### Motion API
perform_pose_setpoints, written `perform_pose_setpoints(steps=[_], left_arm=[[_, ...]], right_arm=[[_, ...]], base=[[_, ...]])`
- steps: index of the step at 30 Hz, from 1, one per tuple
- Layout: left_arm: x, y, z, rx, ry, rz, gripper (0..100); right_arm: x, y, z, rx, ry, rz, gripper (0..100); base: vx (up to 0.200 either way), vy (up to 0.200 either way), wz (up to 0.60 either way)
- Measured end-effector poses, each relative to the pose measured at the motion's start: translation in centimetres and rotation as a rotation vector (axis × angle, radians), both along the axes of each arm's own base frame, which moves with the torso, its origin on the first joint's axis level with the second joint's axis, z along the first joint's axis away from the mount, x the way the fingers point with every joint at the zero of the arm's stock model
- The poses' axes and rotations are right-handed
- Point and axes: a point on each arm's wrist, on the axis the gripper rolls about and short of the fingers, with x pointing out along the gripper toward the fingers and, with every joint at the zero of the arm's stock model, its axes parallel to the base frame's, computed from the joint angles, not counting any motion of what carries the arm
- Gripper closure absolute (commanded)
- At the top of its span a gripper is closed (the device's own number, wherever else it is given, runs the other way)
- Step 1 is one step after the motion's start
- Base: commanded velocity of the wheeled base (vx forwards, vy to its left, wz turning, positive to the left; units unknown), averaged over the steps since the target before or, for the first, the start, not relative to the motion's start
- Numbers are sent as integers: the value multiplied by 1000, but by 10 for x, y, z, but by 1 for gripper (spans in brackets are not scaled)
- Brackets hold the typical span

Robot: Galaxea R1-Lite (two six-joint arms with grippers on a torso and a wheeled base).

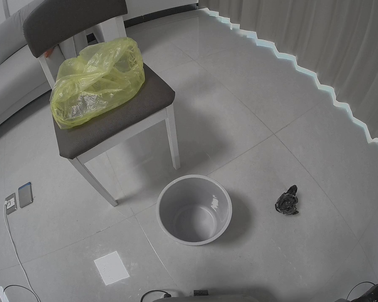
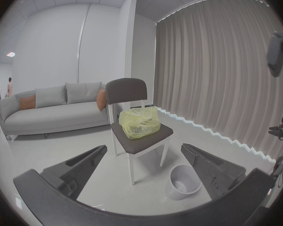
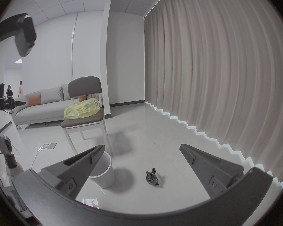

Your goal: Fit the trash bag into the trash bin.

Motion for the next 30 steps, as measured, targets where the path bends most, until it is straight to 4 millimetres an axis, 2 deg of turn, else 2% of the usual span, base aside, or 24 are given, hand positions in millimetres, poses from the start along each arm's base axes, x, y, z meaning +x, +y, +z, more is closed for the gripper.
perform_pose_setpoints(steps=[6, 11, 14, 24, 30], left_arm=[[47, -1, 39, -17, 104, 37, 0], [101, -2, 63, -29, 192, 71, 0], [140, -2, 73, -36, 247, 100, 0], [269, 7, 85, -53, 338, 216, 0], [323, 28, 76, -62, 372, 299, 0]], right_arm=[[26, 1, 42, -26, 40, 13, 0], [49, 1, 65, -25, 75, 22, 0], [63, 2, 75, -13, 99, 31, 0], [96, 4, 89, 34, 165, 55, 0], [107, 5, 92, 47, 187, 57, 0]], base=[[0, 0, 0], [0, 0, 0], [0, 0, 0], [0, 0, 0], [0, 0, 0]])
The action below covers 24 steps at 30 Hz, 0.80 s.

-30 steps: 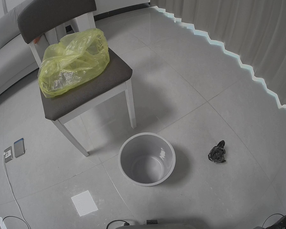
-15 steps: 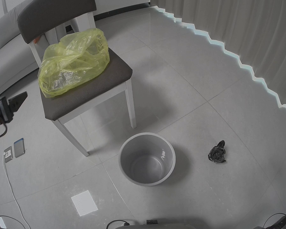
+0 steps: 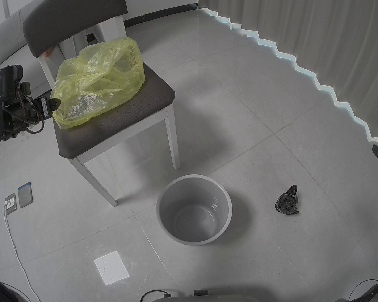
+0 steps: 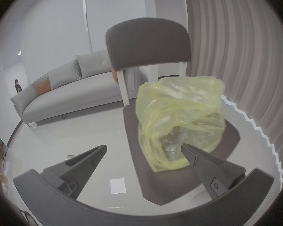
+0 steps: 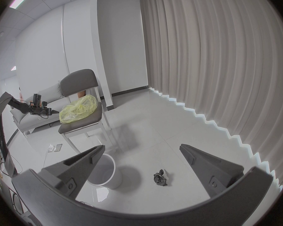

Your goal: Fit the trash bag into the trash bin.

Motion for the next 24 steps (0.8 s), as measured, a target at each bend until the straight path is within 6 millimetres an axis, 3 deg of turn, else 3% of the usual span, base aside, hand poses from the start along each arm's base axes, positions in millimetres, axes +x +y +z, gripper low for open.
perform_pose_setpoints(steps=[7, 20, 21, 24], left_arm=[[29, 16, -17, -14, 43, 34, 0], [47, 17, -25, -74, 40, -12, 0], [49, 18, -26, -75, 41, -9, 100], [52, 20, -29, -76, 48, -4, 100]], right_arm=[[5, 0, 0, 2, 14, -1, 0], [7, 0, -2, 1, 25, 0, 0], [7, 0, -2, 1, 25, 0, 0], [7, 0, -2, 1, 24, 0, 0]], base=[[0, 0, 0], [0, 0, 0], [0, 0, 0], [0, 0, 0]])
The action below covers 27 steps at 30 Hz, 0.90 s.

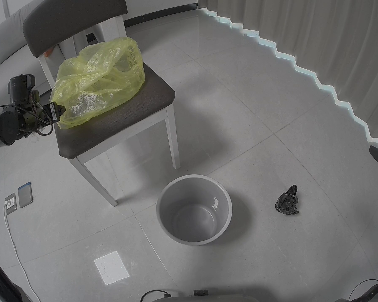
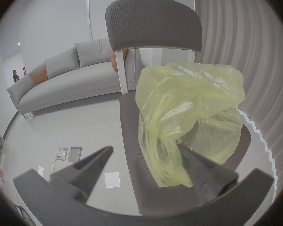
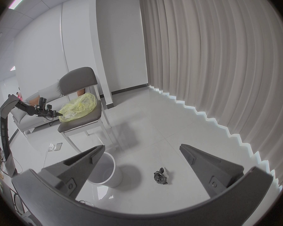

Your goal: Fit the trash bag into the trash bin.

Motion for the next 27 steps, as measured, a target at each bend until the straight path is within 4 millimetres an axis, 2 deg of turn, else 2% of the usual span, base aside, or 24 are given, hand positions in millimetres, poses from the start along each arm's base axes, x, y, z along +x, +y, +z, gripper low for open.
perform_pose_setpoints(steps=[9, 13, 15, 19, 23, 27], left_arm=[[6, -3, -2, -12, -2, -5, 100], [-6, -19, 16, -5, -34, -70, 100], [-19, -34, 31, 10, -58, -137, 100], [-58, -73, 66, 74, -96, -322, 100], [-108, -110, 98, 144, -142, -592, 100], [-150, -122, 116, 295, -180, -821, 100]], right_arm=[[0, 0, 0, 0, 1, 1, 0], [0, 0, 0, 0, -1, 5, 0], [-1, 0, 0, 1, -5, 9, 0], [-1, 1, 4, 2, -18, 16, 0], [-2, 2, 9, 3, -39, 40, 0], [-3, 3, 13, 2, -52, 81, 0]], base=[[0, 0, 0], [0, 0, 0], [0, 0, 0], [0, 0, 0], [0, 0, 0], [0, 0, 0]])
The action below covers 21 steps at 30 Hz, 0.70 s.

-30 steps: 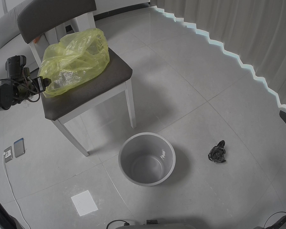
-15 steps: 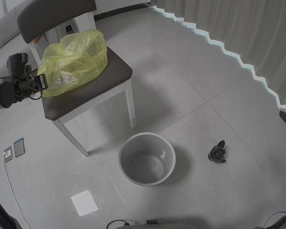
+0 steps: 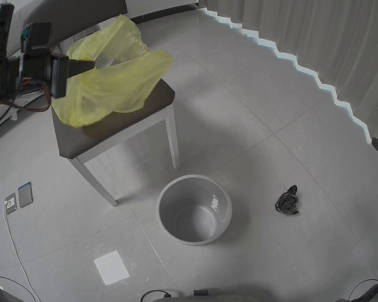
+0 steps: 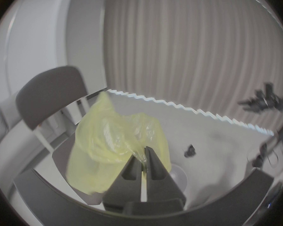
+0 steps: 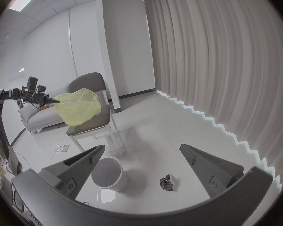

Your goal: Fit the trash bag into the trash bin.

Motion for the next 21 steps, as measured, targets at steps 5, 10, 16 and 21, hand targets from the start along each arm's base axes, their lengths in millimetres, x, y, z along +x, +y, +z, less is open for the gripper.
perform_pose_setpoints(steps=[5, 10, 16, 21], left_arm=[[-41, -1, -2, 201, 64, -192, 100], [-75, -12, -4, 300, 115, -371, 100], [-89, -31, 0, 333, 69, -517, 100], [-89, -47, 2, 337, 45, -587, 100]], right_arm=[[2, 3, 4, -3, -9, 47, 0], [7, 6, 13, -5, -22, 89, 0], [27, 12, 26, -5, -17, 126, 0], [55, 17, 30, 1, 26, 184, 0]], base=[[0, 0, 0], [0, 0, 0], [0, 0, 0], [0, 0, 0]])
